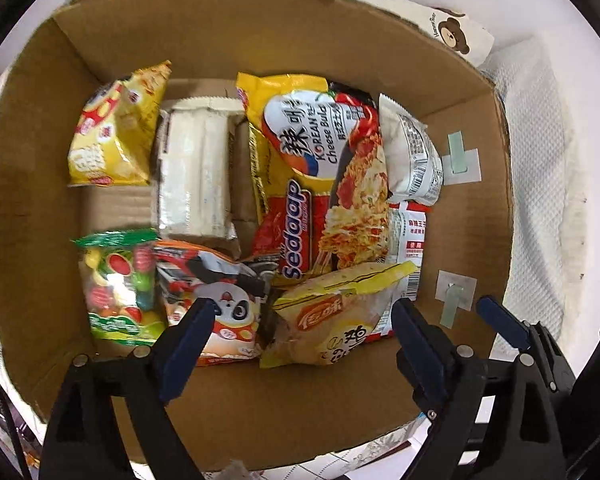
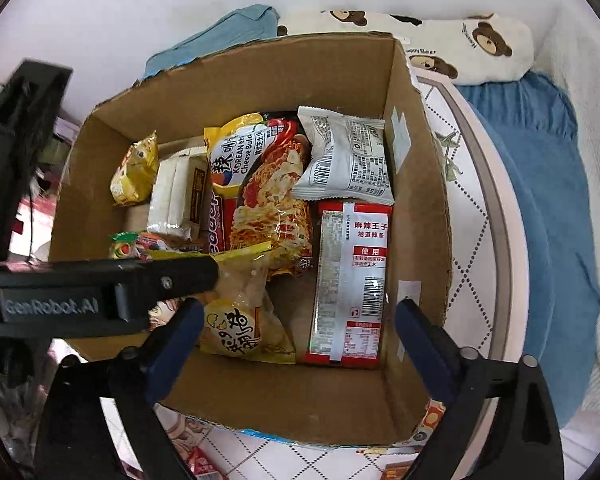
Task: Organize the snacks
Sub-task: 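Carry both packets into the box, release them, and lift both tools, then grasp the red snack packet with the left tool while the right tool grasps the brown biscuit packet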
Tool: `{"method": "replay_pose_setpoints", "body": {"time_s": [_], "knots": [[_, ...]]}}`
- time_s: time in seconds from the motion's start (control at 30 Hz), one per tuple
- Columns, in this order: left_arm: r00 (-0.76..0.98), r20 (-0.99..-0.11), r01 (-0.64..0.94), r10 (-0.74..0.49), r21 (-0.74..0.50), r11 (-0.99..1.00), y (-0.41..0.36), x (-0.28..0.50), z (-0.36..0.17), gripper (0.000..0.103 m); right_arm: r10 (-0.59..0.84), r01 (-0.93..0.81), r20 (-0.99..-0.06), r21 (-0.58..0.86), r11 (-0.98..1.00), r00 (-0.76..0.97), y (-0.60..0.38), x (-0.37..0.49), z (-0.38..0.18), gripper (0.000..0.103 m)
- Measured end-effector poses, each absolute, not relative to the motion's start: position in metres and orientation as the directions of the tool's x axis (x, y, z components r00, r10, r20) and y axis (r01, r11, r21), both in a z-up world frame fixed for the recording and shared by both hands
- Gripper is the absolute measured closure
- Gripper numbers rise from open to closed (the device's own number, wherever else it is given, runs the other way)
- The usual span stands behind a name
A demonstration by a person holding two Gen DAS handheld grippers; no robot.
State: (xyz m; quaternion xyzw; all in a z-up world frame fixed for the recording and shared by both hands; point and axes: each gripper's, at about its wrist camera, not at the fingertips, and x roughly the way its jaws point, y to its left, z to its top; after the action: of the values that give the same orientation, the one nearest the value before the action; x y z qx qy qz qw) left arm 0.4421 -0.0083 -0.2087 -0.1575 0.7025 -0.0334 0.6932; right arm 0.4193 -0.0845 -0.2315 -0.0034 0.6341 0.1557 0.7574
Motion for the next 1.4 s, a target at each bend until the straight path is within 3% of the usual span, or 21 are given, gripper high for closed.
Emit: {"method": "replay_pose_setpoints", "body": {"time_s": [0.8, 0.97, 1.4], "knots": [[0.298, -0.955, -0.212, 0.007, -0.059, 0.976, 0.032, 0.353, -0.159, 0.013, 0.2, -0.244, -0.94, 0.132, 0.961, 0.275, -0.083, 0.386, -0.206, 0.004], [0.386, -0.92, -0.205, 0.066, -0.016, 0.979, 0.026, 0.329, -0.133, 0.013, 0.202, -0.261, -0.915, 0.112, 0.959, 0.35, -0.086, 0.367, -0.181, 0.004], [0.532, -0.843, -0.203, 0.08, -0.035, 0.978, 0.011, 0.264, -0.077, 0.013, 0.221, -0.298, -0.811, 0.06, 0.953, 0.541, -0.095, 0.297, -0.106, 0.004]]}}
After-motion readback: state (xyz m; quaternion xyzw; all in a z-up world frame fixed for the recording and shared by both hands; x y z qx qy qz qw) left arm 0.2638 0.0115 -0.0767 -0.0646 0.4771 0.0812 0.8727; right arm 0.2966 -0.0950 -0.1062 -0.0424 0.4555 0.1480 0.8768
